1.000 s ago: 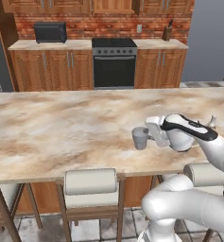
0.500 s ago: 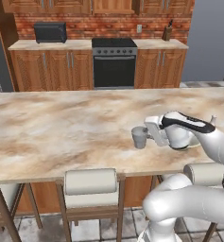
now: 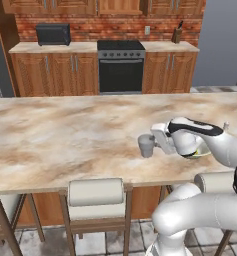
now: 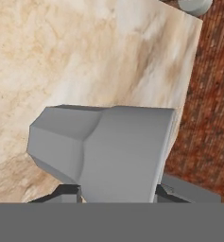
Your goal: There is a bowl on the dining counter. Grab a lemon wedge from the fridge and place it in the bowl. Then get the liquor bottle and glass cup from the cabinet and place them next to the bowl.
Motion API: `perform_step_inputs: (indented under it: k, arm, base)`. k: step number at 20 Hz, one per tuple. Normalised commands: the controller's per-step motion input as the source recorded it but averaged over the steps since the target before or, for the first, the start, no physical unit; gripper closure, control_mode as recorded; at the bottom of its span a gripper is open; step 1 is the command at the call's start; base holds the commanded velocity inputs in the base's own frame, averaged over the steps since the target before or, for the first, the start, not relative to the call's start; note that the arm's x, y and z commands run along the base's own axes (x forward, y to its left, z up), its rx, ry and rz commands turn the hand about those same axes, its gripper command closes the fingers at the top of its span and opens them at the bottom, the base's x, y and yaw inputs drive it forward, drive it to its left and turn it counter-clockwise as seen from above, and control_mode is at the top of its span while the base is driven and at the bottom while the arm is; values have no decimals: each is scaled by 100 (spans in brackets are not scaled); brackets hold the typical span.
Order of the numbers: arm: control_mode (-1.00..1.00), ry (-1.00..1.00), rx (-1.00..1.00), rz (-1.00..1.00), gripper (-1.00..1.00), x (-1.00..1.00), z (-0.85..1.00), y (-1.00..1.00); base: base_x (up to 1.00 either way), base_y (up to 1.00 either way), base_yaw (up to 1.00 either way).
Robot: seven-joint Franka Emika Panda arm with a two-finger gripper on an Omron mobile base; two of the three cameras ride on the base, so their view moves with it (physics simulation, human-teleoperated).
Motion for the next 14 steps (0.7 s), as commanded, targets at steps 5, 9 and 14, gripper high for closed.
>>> perform_step_inputs:
  k: [5,9,14]
  arm:
    - [-100,0,-6,0,100,7,-24,-6]
    - [-100,0,-4,0,100,8,-25,-11]
    - [-100,0,-1,0,100,15,-19,-17]
  base:
    - [0,0,0]
    - [0,0,0]
    - [0,0,0]
